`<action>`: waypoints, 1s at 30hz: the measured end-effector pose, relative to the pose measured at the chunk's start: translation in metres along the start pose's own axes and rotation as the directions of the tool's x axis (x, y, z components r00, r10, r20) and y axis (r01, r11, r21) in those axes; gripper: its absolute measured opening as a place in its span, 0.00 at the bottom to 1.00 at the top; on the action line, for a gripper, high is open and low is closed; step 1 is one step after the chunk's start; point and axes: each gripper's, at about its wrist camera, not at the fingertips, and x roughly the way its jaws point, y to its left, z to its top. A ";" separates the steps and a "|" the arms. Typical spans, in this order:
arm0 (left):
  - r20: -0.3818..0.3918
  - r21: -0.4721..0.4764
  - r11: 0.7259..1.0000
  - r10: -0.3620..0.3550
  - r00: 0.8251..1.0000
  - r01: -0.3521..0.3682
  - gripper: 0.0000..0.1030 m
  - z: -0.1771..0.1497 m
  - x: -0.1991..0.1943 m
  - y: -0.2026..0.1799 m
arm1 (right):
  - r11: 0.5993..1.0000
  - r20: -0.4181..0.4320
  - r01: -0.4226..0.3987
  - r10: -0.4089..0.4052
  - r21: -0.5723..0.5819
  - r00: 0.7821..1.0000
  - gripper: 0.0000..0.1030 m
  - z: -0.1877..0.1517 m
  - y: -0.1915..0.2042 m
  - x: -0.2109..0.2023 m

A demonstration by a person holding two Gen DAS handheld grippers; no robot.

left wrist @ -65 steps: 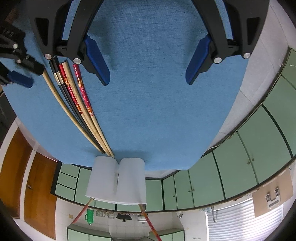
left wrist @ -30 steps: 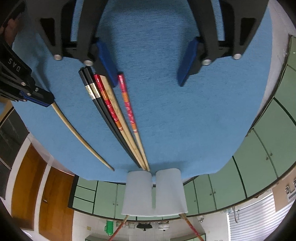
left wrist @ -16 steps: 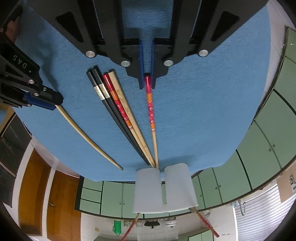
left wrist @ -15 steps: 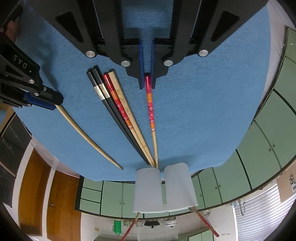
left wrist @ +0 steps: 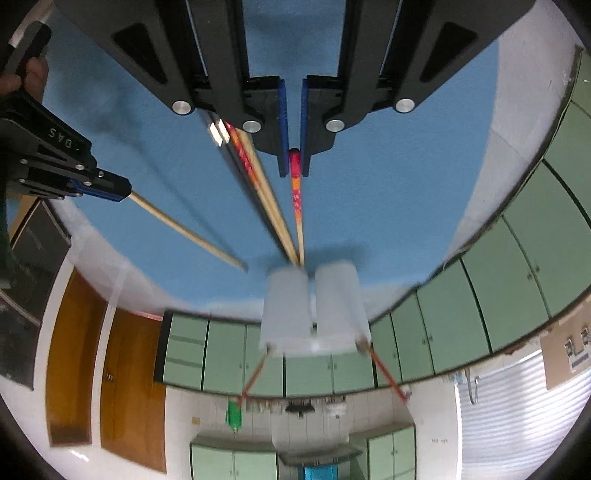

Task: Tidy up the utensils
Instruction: 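Grasp a red-patterned chopstick with the left tool while the right tool carries its chopstick to the holder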

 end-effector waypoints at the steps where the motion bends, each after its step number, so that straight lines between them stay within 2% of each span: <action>1: 0.024 -0.002 1.000 -0.003 1.000 0.003 0.05 0.007 -0.008 0.001 | 1.000 0.012 -0.001 0.001 -0.001 1.000 0.06 0.005 0.000 -0.004; 6: 0.118 -0.028 0.999 -0.020 0.993 0.023 0.05 0.039 -0.034 0.009 | 1.000 0.104 -0.026 0.027 -0.009 0.994 0.06 0.040 -0.002 -0.037; 11: 0.199 -0.048 0.997 -0.042 0.979 0.053 0.05 0.077 -0.050 0.018 | 0.997 0.185 -0.076 0.079 -0.019 0.980 0.06 0.081 -0.003 -0.064; 15: 0.238 -0.038 0.997 -0.060 0.969 0.072 0.05 0.103 -0.054 0.022 | 0.993 0.213 -0.109 0.116 -0.045 0.970 0.06 0.112 -0.001 -0.077; 23: 0.263 -0.013 0.994 -0.100 0.960 0.107 0.05 0.136 -0.056 0.028 | 0.979 0.204 -0.162 0.186 -0.127 0.961 0.06 0.166 0.005 -0.087; 26: 0.285 -0.005 0.992 -0.117 0.951 0.123 0.05 0.147 -0.059 0.031 | 0.973 0.217 -0.190 0.215 -0.132 0.952 0.06 0.184 0.004 -0.092; 30: 0.345 0.016 0.994 -0.109 0.932 0.110 0.05 0.175 -0.068 0.033 | 0.967 0.273 -0.209 0.242 -0.144 0.931 0.06 0.216 0.007 -0.102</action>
